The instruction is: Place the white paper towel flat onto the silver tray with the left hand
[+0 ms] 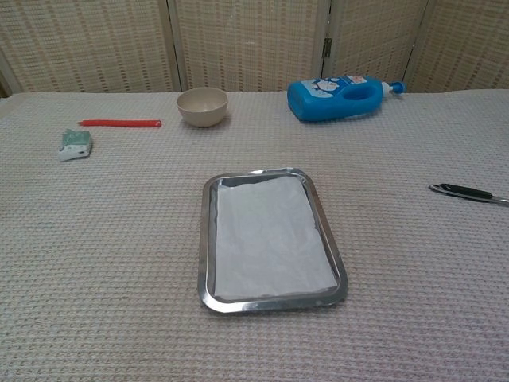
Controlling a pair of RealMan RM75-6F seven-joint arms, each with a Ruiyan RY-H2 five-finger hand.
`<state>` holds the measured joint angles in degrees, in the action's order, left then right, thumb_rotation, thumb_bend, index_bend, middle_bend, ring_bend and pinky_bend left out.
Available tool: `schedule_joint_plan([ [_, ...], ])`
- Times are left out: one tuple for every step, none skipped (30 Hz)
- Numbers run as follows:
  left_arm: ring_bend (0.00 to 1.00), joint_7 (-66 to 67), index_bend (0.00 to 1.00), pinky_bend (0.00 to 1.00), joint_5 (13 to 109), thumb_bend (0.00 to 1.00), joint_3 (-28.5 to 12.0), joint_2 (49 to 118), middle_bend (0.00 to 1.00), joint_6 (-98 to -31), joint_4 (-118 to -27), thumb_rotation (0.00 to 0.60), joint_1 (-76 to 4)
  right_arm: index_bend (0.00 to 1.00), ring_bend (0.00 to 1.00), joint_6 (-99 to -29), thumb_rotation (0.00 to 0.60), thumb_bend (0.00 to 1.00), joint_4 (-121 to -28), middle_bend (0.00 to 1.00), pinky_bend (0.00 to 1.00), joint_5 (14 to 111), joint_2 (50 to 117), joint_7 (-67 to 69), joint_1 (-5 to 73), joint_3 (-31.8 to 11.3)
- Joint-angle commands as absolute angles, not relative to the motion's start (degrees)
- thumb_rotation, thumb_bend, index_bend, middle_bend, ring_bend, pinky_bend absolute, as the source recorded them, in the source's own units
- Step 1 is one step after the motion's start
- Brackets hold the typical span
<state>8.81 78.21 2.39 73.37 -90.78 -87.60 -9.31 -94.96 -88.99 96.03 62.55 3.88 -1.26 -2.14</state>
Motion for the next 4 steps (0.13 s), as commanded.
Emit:
schedule_joint_plan([
  [0.0,11.05,0.07,0.0,78.3,0.21,2.61,71.93,0.06,-89.82,-89.29,0.6,-8.42,0.0,0.0,-94.2,0.6,0.36,-89.1,0.0,0.0,96.61,63.14,2.96,-0.66,-1.89],
  [0.0,11.05,0.07,0.0,78.31,0.21,2.5,71.94,0.06,-89.79,-89.4,0.6,-8.22,0.0,0.0,-93.94,0.6,0.36,-89.08,0.0,0.0,96.74,63.29,2.75,-0.48,-1.82],
  [0.0,11.07,0.06,0.0,78.31,0.21,2.28,71.97,0.06,-89.82,-89.41,0.6,-8.0,0.0,0.0,-93.54,0.6,0.36,-89.02,0.0,0.0,96.83,63.5,2.44,-0.25,-1.72],
  [0.0,10.93,0.06,0.0,78.38,0.21,2.1,72.02,0.06,-89.84,-89.39,0.6,-7.86,0.0,0.0,-93.19,0.6,0.36,-88.94,0.0,0.0,96.81,63.66,2.21,-0.08,-1.64],
])
